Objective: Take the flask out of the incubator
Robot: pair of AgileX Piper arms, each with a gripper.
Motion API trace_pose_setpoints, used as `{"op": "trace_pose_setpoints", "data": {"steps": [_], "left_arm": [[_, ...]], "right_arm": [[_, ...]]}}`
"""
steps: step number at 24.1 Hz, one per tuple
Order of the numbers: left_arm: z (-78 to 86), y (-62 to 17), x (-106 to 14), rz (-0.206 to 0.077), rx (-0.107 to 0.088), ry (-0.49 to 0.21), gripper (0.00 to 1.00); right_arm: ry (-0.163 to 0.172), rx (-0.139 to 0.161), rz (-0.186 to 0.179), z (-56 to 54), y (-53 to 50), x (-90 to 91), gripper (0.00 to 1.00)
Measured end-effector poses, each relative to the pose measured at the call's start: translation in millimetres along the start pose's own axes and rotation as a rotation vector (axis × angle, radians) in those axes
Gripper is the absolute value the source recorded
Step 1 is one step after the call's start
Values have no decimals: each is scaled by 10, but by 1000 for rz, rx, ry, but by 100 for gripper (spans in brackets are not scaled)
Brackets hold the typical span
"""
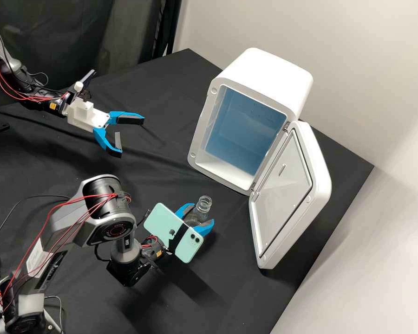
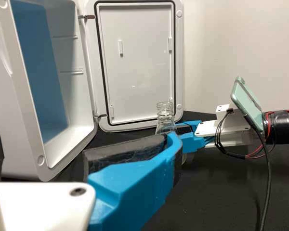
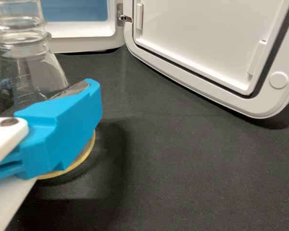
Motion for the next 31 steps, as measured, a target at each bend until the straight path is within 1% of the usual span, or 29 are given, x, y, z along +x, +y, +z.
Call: {"op": "trace_pose_setpoints", "data": {"steps": [3, 7, 13, 15, 18, 19, 21, 24, 25, 28, 29, 30, 31], "left_arm": [[6, 9, -2, 4, 1, -2, 100], [22, 8, 2, 5, 1, -8, 100], [45, 18, 1, 8, 3, -15, 100], [51, 29, -12, 12, 4, -16, 100], [54, 24, -26, 9, 3, -15, 100], [55, 25, -29, 11, 3, -16, 100], [61, 32, -40, 16, 3, -18, 100], [75, 54, -50, 46, 2, -32, 100], [76, 58, -50, 51, 2, -34, 100], [115, 52, -44, 51, 2, -47, 100], [154, 44, -37, 48, 2, -60, 100], [179, 39, -33, 47, -1, -69, 100], [201, 34, -29, 45, -11, -76, 100]], "right_arm": [[2, 2, -6, 18, -15, -12, 0], [-3, 5, 3, 39, 3, -20, 0], [-6, 16, 11, 86, -11, -22, 0], [-8, 16, 11, 94, -8, -25, 0], [-7, 16, 13, 99, 0, -24, 0], [-8, 16, 14, 102, 2, -25, 100], [-8, 16, 14, 102, 2, -25, 100], [-8, 16, 14, 102, 2, -25, 100], [-8, 16, 14, 102, 2, -25, 100], [-10, 16, 12, 104, 0, -25, 100], [-16, 16, 6, 109, -5, -25, 100], [-18, 16, 4, 110, -7, -25, 100], [-18, 16, 4, 110, -7, -25, 100]]}}
